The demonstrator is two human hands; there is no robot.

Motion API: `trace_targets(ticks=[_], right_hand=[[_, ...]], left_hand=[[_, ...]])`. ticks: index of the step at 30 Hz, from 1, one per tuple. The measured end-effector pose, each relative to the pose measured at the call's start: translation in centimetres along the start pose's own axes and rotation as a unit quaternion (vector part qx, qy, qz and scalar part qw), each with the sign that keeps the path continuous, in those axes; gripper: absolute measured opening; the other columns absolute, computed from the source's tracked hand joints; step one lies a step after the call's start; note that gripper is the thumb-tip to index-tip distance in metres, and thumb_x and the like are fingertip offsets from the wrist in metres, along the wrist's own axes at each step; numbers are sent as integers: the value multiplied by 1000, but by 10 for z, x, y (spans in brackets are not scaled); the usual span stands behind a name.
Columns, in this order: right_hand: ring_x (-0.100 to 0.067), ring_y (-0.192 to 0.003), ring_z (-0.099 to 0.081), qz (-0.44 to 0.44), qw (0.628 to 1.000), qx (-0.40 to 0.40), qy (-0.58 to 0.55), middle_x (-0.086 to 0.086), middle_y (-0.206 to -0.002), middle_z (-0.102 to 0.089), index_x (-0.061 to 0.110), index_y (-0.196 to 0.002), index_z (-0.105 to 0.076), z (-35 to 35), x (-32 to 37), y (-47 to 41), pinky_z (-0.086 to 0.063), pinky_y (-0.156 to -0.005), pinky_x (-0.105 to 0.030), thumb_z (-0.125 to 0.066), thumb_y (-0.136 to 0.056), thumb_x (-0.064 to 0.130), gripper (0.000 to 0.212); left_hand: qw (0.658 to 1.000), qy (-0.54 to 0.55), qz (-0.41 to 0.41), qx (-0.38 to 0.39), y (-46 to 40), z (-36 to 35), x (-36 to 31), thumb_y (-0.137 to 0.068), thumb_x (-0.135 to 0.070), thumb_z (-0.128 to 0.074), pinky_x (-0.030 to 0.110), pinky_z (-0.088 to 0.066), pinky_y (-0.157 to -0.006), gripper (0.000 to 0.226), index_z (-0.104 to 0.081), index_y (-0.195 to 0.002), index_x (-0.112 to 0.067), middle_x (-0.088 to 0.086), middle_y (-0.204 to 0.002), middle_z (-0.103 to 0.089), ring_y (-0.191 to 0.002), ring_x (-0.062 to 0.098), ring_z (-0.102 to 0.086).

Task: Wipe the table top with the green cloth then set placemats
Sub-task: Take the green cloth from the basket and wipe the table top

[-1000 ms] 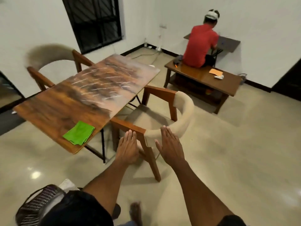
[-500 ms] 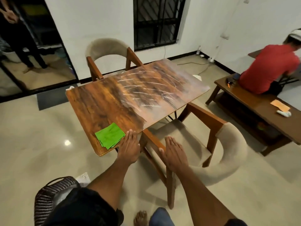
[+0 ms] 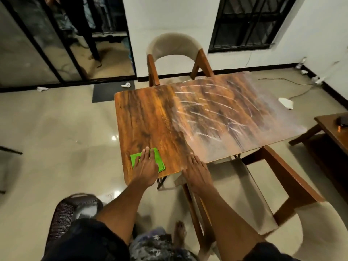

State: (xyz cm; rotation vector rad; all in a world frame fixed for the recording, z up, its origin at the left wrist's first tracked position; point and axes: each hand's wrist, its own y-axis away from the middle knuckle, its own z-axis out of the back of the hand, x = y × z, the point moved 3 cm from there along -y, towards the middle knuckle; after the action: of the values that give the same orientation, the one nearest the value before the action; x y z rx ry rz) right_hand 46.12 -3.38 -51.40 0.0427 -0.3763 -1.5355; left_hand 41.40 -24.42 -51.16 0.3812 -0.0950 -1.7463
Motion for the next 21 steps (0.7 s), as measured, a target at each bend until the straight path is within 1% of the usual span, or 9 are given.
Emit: trace_targets(ticks=[3, 7, 9, 12, 15, 17, 19, 20, 21], right_hand=[[-27, -163, -8, 34, 998, 40, -28, -12, -176, -12, 9, -166, -13, -7, 17, -32, -14, -129, -45, -28, -113, 46, 67], [-28, -163, -14, 92, 993, 70, -17, -13, -174, -19, 7, -165, -17, -28, 51, -76, -19, -129, -43, -32, -112, 47, 68], [-28, -163, -13, 109, 989, 94, -19, -13, -174, -18, 8, -166, -16, -43, 67, -95, -19, -130, -44, -34, -111, 47, 70], [-25, -164, -8, 111, 987, 117, -17, -11, -176, -12, 9, -167, -11, -61, 91, -129, -14, -131, -43, -36, -111, 46, 71], [-25, -164, -1, 141, 983, 120, -13, -10, -177, 1, 11, -168, -3, -91, 120, -159, -8, -131, -44, -34, -112, 42, 70], [-26, -164, 0, 146, 983, 107, -21, -8, -175, 8, 13, -168, -1, -122, 133, -171, -10, -131, -44, -43, -111, 37, 75], [-27, -164, 4, 137, 986, 89, -27, -7, -175, 13, 14, -168, 2, -154, 138, -177, -12, -132, -45, -53, -106, 33, 85], [-26, -163, 7, 131, 987, 80, -38, -6, -175, 13, 16, -168, 4, -168, 136, -181, -13, -132, -46, -52, -106, 32, 85], [-24, -163, 9, 126, 988, 67, -54, -4, -176, 14, 18, -169, 4, -179, 130, -182, -14, -132, -46, -48, -107, 30, 82]], left_hand=[[1000, -4, 29, 7, -10, -6, 13, -111, -32, -33, 44, -14, -130, 66, -6, -167, -7, 12, -176, -4, -163, 26, -4], [998, -16, 54, 20, -21, -12, 42, -110, -31, -35, 43, -13, -129, 67, -11, -165, -2, 18, -174, -10, -163, 31, -10], [997, -14, 68, 30, -29, -15, 57, -109, -30, -38, 44, -15, -128, 68, -13, -165, -1, 20, -173, -13, -162, 33, -12], [995, -14, 88, 45, -51, -24, 83, -110, -32, -37, 43, -17, -127, 67, -13, -166, -5, 16, -174, -12, -163, 29, -11], [995, -23, 83, 45, -71, -43, 101, -109, -30, -35, 45, -16, -128, 66, -12, -166, -7, 14, -175, -10, -163, 29, -8], [995, -38, 72, 60, -80, -69, 105, -104, -28, -25, 47, -16, -130, 68, -11, -167, -8, 13, -176, -6, -163, 29, -4], [997, -57, 37, 39, -85, -95, 104, -99, -27, -24, 49, -22, -128, 71, -18, -166, -5, 17, -173, -16, -162, 32, -15], [998, -55, 15, 15, -88, -107, 104, -98, -25, -27, 49, -24, -127, 70, -24, -164, -3, 19, -170, -25, -159, 34, -24], [999, -50, -8, -10, -90, -118, 103, -98, -25, -30, 47, -21, -127, 68, -25, -161, 0, 22, -167, -30, -156, 36, -29]])
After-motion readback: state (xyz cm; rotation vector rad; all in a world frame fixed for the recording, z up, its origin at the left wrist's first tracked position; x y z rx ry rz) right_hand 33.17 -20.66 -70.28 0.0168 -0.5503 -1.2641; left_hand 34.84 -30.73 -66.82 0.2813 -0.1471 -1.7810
